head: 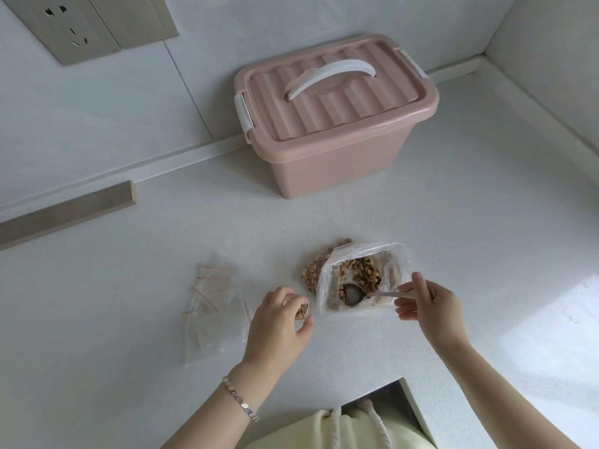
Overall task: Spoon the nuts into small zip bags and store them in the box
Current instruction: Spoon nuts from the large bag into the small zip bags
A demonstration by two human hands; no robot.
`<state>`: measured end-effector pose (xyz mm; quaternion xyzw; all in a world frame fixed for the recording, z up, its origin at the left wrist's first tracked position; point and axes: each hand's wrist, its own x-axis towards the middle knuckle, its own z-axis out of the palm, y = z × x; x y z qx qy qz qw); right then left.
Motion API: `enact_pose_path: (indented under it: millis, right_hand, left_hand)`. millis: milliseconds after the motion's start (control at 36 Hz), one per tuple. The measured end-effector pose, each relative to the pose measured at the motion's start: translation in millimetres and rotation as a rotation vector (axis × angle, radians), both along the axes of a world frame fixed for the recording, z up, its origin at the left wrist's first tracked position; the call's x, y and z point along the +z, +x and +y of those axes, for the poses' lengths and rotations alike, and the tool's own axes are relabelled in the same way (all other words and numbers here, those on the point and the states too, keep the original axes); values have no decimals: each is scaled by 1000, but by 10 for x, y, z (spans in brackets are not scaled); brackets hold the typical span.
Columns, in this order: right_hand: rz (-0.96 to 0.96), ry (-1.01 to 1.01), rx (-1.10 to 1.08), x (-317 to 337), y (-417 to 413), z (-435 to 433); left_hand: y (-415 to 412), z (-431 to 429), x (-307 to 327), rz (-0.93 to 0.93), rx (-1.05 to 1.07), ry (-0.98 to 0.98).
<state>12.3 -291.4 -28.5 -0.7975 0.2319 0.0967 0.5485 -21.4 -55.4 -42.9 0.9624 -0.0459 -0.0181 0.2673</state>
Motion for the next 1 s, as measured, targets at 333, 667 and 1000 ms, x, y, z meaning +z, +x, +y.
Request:
enact_pose_path:
  millis: [333, 667, 1000]
  right_hand:
    - [267, 491, -288, -109, -151, -1]
    - [205, 580, -350, 91, -231, -309]
    - [13, 261, -47, 738, 28, -7]
  left_hand:
    - [40, -63, -40, 80, -32, -104]
    - [5, -141, -60, 161, 193, -382]
    - [-10, -179, -130, 121, 221, -529]
